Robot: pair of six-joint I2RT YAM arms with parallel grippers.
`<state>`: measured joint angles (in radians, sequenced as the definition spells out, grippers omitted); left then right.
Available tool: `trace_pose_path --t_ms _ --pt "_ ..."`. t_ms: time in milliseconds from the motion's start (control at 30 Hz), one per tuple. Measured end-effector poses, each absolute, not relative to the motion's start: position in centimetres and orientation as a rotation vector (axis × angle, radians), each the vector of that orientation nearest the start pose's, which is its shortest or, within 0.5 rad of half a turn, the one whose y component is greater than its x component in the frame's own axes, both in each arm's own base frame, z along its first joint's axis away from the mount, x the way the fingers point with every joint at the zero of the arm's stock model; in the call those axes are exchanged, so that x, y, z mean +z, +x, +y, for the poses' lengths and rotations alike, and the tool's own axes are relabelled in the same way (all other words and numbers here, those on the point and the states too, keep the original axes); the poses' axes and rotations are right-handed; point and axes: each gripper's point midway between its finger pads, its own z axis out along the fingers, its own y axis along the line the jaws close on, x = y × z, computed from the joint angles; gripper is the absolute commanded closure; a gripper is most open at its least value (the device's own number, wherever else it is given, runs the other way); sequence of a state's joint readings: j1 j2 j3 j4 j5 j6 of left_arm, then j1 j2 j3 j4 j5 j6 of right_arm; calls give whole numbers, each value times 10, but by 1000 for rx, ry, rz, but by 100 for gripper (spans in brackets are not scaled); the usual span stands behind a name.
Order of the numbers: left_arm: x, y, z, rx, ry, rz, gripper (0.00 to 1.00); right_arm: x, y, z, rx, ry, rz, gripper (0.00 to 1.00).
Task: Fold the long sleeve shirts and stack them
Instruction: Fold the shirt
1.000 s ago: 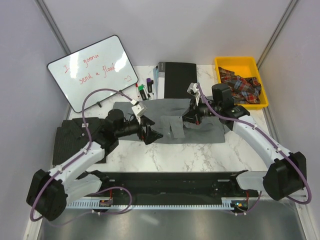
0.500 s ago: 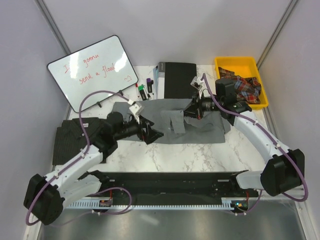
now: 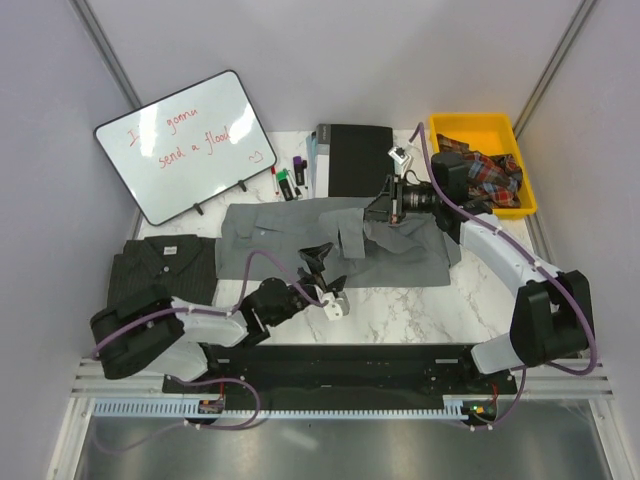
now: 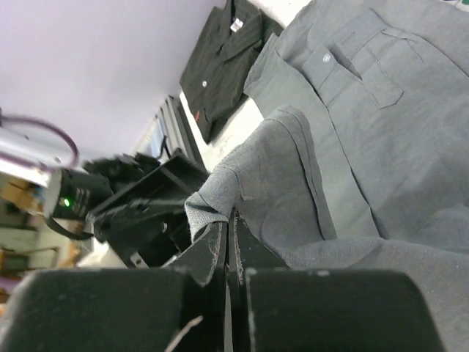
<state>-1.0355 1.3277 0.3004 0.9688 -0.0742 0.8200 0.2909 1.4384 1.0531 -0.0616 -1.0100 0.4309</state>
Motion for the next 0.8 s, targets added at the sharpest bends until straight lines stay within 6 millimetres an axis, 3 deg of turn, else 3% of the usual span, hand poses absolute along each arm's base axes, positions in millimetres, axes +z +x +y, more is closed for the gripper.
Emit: trace_pose_path --t_ms 100,233,300,533,800 --pt "160 237 -315 -6 1275 892 1 243 308 251 1515 -449 2020 100" --pt "124 253 -336 142 1411 833 1 247 317 248 1594 -317 2018 100" --pt "119 259 -344 179 1434 819 1 248 319 248 1625 -268 2015 100" --pt "167 271 -367 233 1318 738 1 255 321 247 1674 -206 1991 100" --pt "168 265 -360 268 1325 730 1 254 325 240 1678 -162 1985 100"
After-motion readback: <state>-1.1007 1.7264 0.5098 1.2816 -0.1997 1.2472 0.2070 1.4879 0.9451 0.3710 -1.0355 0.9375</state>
